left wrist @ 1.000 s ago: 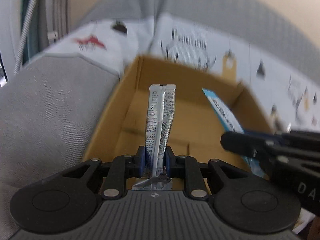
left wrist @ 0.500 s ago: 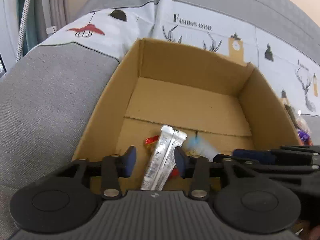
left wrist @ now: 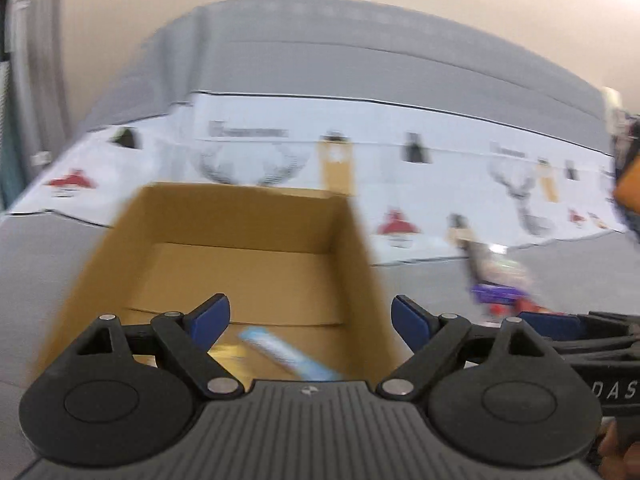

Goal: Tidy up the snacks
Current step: 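Grasp the red coffee stick with the left tool while the right tool grasps a red packet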

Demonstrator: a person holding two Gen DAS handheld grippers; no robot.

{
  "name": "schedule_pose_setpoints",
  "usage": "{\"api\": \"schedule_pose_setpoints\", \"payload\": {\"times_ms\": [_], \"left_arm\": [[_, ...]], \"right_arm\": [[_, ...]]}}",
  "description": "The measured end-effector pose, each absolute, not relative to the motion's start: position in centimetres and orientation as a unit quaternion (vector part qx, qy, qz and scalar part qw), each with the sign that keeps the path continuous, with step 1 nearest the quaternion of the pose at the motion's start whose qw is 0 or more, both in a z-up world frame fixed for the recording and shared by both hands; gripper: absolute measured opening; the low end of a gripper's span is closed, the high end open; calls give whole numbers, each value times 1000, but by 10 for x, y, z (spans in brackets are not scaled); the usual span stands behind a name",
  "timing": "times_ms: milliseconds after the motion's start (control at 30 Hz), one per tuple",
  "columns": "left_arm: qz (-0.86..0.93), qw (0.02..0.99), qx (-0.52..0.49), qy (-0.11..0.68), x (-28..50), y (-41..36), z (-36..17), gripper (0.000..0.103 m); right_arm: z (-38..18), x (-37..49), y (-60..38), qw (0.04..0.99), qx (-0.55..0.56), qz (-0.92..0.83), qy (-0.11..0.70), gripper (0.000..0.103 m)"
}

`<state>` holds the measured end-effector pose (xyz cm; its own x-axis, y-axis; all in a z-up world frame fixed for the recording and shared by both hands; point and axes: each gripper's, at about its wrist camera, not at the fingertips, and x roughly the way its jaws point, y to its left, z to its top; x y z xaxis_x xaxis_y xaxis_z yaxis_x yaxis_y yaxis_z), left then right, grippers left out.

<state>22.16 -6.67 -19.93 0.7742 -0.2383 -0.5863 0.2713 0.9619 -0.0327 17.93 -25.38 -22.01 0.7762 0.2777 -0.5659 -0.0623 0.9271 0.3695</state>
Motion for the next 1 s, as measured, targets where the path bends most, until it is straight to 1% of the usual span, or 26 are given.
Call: {"api": "schedule_pose_setpoints", "payload": {"times_ms": [100,200,367,467,533,600,633,667,700,733,767,833,867,900,933,967,1000], "left_arm": [[-180,929,34,321,216,-115,-213,91],[-202,918,81,332,215,-165,-240,91],[-234,896,154,345,229,-238,-283,91],[-249,888,167,350,249,-266,-303,91],[-263,882,162,355,265,-281,-318,88],[-272,875,163,366,280,-297,-333,81],[-274,872,168,371,286,-304,-342,79],[-275,869,174,373,292,-309,-349,72],[-276,866,180,376,297,-313,-358,64],[-277,863,186,379,301,-316,-364,61],[-280,861,187,380,304,-316,-370,57],[-291,863,166,377,308,-311,-373,51],[-294,863,161,378,310,-310,-373,43],[-295,864,159,377,311,-309,-373,31],[-295,863,158,378,313,-309,-372,28],[-292,864,153,381,315,-308,-372,21],[-286,865,145,385,318,-306,-371,19]], "right_arm": [[-231,148,-299,935,171,51,305,93],[-251,125,-338,938,166,7,305,97],[-280,110,-407,934,167,-47,312,97],[-293,118,-438,932,162,-66,316,97],[-306,132,-457,928,172,-77,321,97],[-317,147,-470,924,197,-72,320,93],[-322,152,-474,922,206,-57,323,85],[-329,165,-478,917,215,-34,334,76],[-337,176,-480,912,217,-24,347,71],[-345,185,-482,907,217,-19,360,61],[-351,193,-484,901,221,-15,372,56],[-367,207,-487,889,247,-15,386,54],[-369,210,-486,888,254,-13,382,53],[-372,216,-483,887,252,-12,387,53],[-373,221,-479,888,241,-13,392,53],[-375,225,-475,890,228,-17,394,58],[-374,229,-471,893,220,-21,391,61]]}}
